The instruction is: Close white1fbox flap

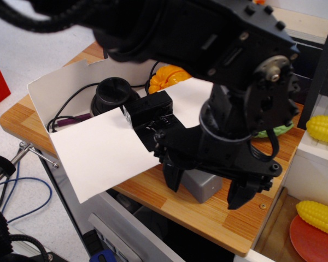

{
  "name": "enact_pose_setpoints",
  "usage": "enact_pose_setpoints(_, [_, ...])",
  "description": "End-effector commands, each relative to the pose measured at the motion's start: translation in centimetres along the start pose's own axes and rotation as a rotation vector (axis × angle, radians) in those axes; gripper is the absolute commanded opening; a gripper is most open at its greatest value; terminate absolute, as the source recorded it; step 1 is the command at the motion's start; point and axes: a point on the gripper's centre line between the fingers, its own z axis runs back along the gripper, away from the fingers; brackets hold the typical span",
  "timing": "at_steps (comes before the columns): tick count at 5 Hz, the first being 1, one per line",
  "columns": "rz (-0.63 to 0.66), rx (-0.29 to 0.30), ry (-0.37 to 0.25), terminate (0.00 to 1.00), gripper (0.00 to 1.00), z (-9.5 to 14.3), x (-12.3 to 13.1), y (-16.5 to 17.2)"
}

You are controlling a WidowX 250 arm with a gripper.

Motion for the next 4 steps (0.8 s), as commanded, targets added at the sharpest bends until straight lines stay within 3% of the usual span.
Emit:
enact_pose_setpoints(1, [0.000, 0.000, 0.000, 0.00, 1.00, 0.0, 0.0, 0.0])
enact_pose_setpoints(2, [0.125, 0.070, -0.022, 0.00, 1.00, -0.7, 0.4, -0.5])
enact_pose_setpoints(3, [0.237, 0.074, -0.097, 0.00, 1.00, -1.8, 0.5, -0.6])
enact_pose_setpoints(4, [0.317, 0.040, -0.194, 0.00, 1.00, -2.2, 0.8, 0.1])
